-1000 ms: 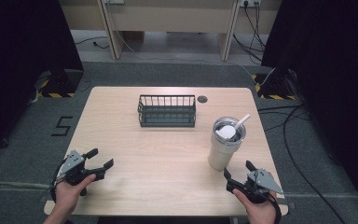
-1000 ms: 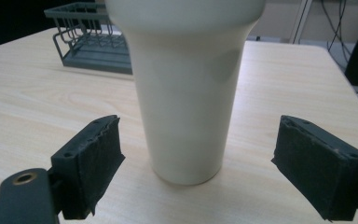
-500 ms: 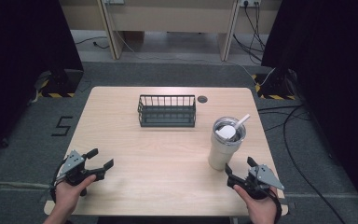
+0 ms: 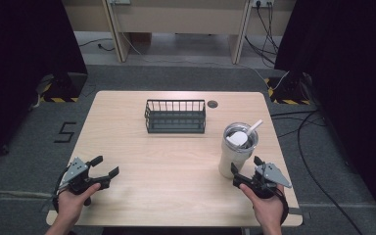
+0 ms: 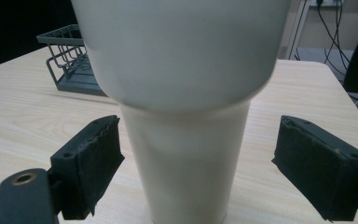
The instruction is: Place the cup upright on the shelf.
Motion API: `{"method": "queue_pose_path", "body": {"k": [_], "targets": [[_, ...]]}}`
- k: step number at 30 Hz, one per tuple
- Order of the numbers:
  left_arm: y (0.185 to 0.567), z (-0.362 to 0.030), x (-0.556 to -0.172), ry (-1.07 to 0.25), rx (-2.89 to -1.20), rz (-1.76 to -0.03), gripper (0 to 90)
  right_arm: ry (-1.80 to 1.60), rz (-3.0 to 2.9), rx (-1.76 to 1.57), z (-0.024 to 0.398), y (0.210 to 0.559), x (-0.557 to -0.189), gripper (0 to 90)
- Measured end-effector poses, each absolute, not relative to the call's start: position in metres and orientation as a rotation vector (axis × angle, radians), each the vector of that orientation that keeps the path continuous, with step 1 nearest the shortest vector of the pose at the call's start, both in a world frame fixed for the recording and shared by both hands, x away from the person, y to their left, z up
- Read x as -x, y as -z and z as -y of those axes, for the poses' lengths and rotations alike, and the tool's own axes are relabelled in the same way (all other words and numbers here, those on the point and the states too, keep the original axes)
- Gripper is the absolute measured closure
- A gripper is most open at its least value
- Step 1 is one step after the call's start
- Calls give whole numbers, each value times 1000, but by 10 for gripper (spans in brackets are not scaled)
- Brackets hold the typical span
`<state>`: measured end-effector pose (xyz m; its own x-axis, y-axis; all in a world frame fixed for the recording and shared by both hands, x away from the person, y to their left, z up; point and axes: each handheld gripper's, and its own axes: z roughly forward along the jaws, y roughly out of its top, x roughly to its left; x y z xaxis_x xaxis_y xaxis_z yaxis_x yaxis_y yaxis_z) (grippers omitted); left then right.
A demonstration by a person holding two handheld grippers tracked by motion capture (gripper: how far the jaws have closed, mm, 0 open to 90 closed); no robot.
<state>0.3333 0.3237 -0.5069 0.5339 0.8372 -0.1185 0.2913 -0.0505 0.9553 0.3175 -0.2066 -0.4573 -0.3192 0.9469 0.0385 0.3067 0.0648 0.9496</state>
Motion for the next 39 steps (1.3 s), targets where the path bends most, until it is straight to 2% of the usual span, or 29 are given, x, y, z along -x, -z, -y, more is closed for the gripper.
{"method": "queue_pose_path", "body": {"k": [10,29,39], "targets": [[506,-325,-333,-587,-1607,-983,146,-1259,-1734,-1251,198,460,-331,145],[507,-324,-333,-586,-1610,-977,146,-1262,-1744,-1228,190,467,-359,78],[507,-324,-333,-585,-1612,-975,146,-1254,-1734,-1211,186,471,-365,96]]}}
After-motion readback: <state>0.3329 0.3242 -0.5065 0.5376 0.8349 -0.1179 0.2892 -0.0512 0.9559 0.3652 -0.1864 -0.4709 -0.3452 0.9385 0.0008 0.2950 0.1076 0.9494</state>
